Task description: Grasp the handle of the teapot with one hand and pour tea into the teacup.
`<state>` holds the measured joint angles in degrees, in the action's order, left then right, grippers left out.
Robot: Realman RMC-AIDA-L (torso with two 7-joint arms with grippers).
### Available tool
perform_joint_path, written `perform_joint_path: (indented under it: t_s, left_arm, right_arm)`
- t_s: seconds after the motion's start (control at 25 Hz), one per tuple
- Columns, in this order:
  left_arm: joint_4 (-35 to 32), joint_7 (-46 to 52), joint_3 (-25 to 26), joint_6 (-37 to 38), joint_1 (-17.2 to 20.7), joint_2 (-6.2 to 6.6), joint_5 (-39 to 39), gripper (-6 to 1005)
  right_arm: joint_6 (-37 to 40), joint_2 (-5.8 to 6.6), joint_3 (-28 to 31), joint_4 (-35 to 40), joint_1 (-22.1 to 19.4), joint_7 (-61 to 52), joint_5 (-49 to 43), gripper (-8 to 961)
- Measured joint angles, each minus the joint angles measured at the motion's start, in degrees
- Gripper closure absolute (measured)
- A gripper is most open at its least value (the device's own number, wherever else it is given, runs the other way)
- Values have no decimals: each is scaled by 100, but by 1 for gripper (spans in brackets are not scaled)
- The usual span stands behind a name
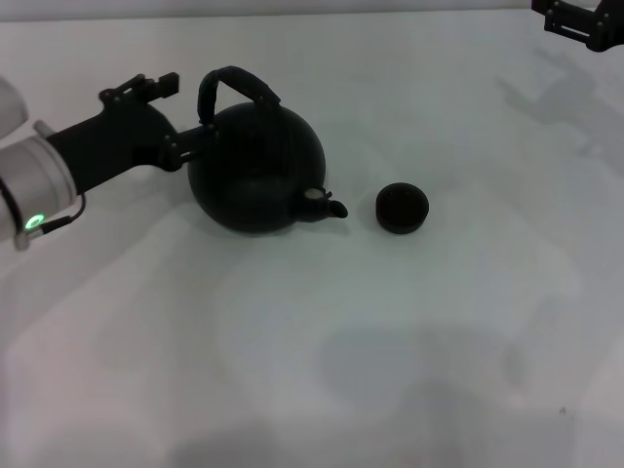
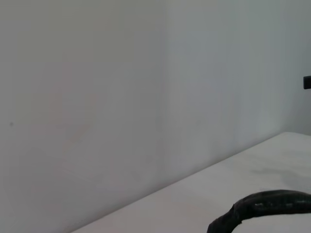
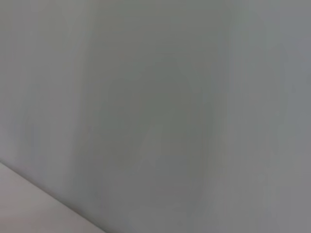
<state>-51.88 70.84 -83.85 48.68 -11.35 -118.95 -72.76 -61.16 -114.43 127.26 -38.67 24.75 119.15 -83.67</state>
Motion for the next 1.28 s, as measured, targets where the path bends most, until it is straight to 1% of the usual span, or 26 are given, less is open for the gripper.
perform_joint_path:
  t_s: [0.16, 0.32, 0.48, 0.64, 0.76, 0.88, 0.96, 1.04, 1.12, 1.28]
  left_arm:
    - [-231, -74, 10, 7, 308, 2, 8, 151]
    - [-456, -440, 74, 108, 750, -6, 165, 151]
    - [-469, -990, 132, 411, 1134, 4, 691, 150]
    - [-303, -1735, 277, 836, 1550, -7, 1405, 151]
    - [132, -2268, 412, 1225, 1692, 1, 2147, 151]
    - [834, -2689, 813, 1882, 1701, -5, 2922, 152]
    - [1427, -2834, 1208, 2363, 1631, -2, 3366, 153]
    - [1884, -2902, 1602, 2672, 1552, 1, 3602, 156]
    - [2241, -2998, 2002, 2838, 1484, 4, 3665, 159]
    - [2638, -3064, 2604, 2890, 1352, 1, 3682, 160]
  right_arm:
    - [-15, 2, 0, 0, -9, -6, 0, 112]
    - [-25, 16, 0, -11, -41, -7, 0, 112]
    - [-28, 32, 0, -41, -87, -8, 0, 112]
    - [-28, 53, 1, -55, -126, -5, 0, 112]
    - [-28, 69, 8, -63, -164, 21, 0, 112]
    - [-27, 90, 25, -68, -228, 28, 0, 112]
    - [-12, 99, 46, -70, -283, 32, 4, 112]
    - [31, 103, 59, -71, -344, 68, 16, 112]
    - [52, 94, 99, -71, -419, 209, 49, 112]
    - [46, 9, 372, 38, -548, 618, 205, 112]
